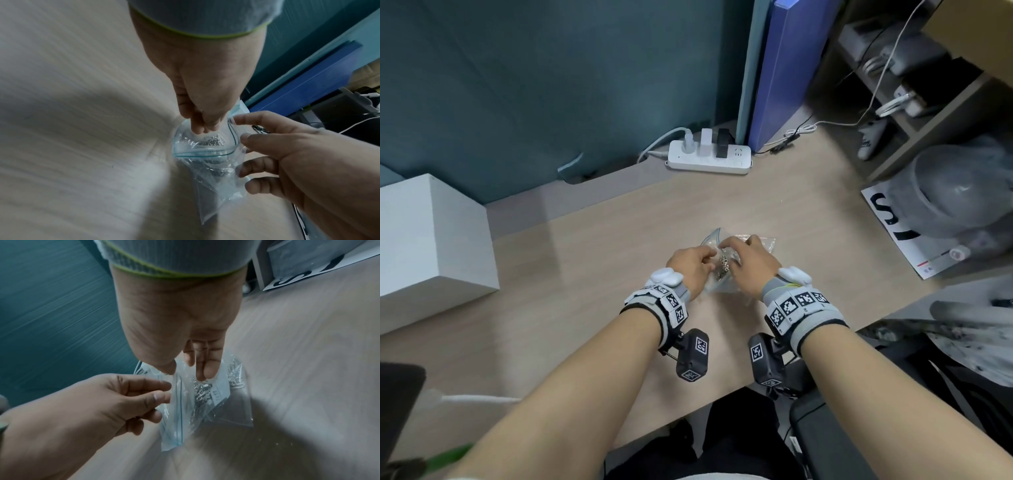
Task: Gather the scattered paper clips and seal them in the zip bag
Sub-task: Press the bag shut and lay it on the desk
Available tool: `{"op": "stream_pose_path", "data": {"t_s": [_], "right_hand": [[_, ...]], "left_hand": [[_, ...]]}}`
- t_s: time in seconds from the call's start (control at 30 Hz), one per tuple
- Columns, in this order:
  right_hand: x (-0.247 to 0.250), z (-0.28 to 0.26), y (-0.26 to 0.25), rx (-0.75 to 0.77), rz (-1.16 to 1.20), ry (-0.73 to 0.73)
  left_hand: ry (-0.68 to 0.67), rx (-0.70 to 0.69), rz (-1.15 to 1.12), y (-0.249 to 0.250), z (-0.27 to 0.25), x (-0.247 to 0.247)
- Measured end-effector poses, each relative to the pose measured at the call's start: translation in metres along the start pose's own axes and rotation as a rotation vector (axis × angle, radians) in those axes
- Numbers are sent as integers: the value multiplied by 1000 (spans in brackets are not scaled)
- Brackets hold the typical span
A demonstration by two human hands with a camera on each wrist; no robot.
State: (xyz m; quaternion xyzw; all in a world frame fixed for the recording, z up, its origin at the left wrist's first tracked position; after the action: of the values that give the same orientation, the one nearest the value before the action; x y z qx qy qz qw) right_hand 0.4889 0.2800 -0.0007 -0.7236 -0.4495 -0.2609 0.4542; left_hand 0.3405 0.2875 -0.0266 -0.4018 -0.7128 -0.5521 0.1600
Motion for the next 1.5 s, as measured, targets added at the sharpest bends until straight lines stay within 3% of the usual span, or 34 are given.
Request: {"op": "stream_pose_path", "data": {"t_s": [0.23,0.43,0.67,0.83,1.13,1.5], "right_hand": [[4,14,-1,-85,-13,19],[8,0,-30,-56,68,5],[20,-7,-61,43,-197,-66],[43,-25,-82,129,-363,31],[95,-57,-141,301,-285,194],[104,-83,-161,436,-164,254]], "left_hand": [[-264,-18,224,-10,-32,-15],[-115,-55,206,-18,-47,19],[31,-139,270,-17,-65,88],[146,-226,282,-12,-92,137],[338,-260,317,0,-128,225],[351,-231,376,-6,-152,247]]}}
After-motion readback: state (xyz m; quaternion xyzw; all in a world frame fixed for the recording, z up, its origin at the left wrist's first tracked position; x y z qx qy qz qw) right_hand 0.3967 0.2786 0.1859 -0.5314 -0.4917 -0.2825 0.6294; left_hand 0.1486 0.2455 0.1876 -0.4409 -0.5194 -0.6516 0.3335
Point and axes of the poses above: each hand's wrist, its own z-axis towards the middle knuckle, its own x-axis out of the back of the hand, y = z × x, the point moved 8 cm from there along z, towards the middle knuckle, and after that the axes turned 4 degrees about -x, right-handed, at the moved point
